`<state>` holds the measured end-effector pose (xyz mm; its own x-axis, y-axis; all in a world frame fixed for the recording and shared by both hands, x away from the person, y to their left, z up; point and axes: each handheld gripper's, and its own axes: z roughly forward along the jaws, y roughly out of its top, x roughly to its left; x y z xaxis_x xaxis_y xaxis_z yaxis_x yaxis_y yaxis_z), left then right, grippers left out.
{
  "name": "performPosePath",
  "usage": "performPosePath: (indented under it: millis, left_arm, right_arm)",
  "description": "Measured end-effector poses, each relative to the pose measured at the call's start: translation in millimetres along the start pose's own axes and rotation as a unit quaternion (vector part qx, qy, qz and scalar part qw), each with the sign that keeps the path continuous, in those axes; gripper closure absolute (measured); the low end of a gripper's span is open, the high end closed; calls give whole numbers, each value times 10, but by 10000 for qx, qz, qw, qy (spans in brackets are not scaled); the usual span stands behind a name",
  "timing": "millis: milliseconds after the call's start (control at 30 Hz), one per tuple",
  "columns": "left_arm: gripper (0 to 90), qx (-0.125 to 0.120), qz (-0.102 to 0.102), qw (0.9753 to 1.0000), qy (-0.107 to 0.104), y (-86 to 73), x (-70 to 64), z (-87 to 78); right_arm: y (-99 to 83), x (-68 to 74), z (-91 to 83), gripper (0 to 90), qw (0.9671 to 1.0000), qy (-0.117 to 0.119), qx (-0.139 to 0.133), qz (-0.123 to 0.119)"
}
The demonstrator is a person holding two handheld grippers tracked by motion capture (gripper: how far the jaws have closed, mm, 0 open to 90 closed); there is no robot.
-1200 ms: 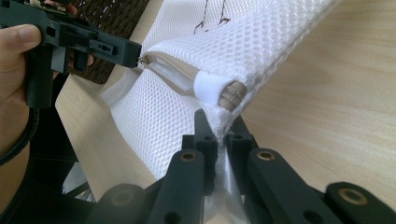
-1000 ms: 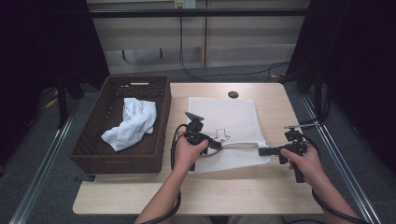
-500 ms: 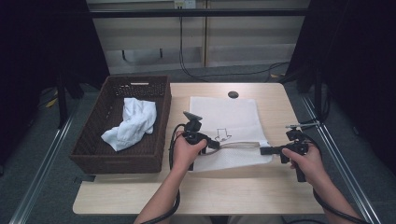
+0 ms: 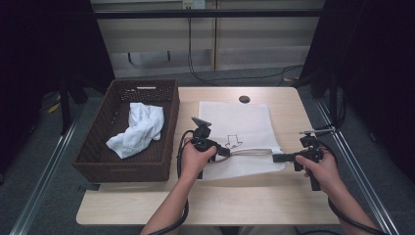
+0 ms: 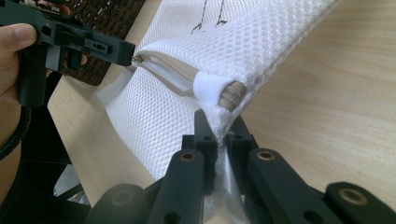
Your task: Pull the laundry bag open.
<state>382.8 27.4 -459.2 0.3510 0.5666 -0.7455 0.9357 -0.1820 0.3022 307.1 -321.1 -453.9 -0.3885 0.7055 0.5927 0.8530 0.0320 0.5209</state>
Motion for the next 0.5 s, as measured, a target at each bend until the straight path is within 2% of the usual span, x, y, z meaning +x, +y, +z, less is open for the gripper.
performPosePath:
  millis: [133,267,333,367,433,500]
  left_arm:
    - [876,-55,39,9999,100,-1,-23,3]
    - [876,-35,23,10000,31,0,-35,-6]
    - [876,-71,47,9999,144,0,-32,-15]
    - [876,-44,-1,9999,93,2,-21,-24]
    - [876,-24,-40,10000,-18,3,-9,-31]
    - [876,-34,-71,10000,-2,3,-12,-28]
  right_arm:
    - [0,-6,0,874,10000,22,-2,25]
    - [0,-17,-6,874,10000,35,-7,12]
    - [2,-18,-11,874,10000,24,-20,35]
    - [4,-21,-18,874,10000,-39,-30,13]
    - [3,-34,-24,874,10000,24,-40,36]
    - [2,-28,-26,874,10000,23,-34,33]
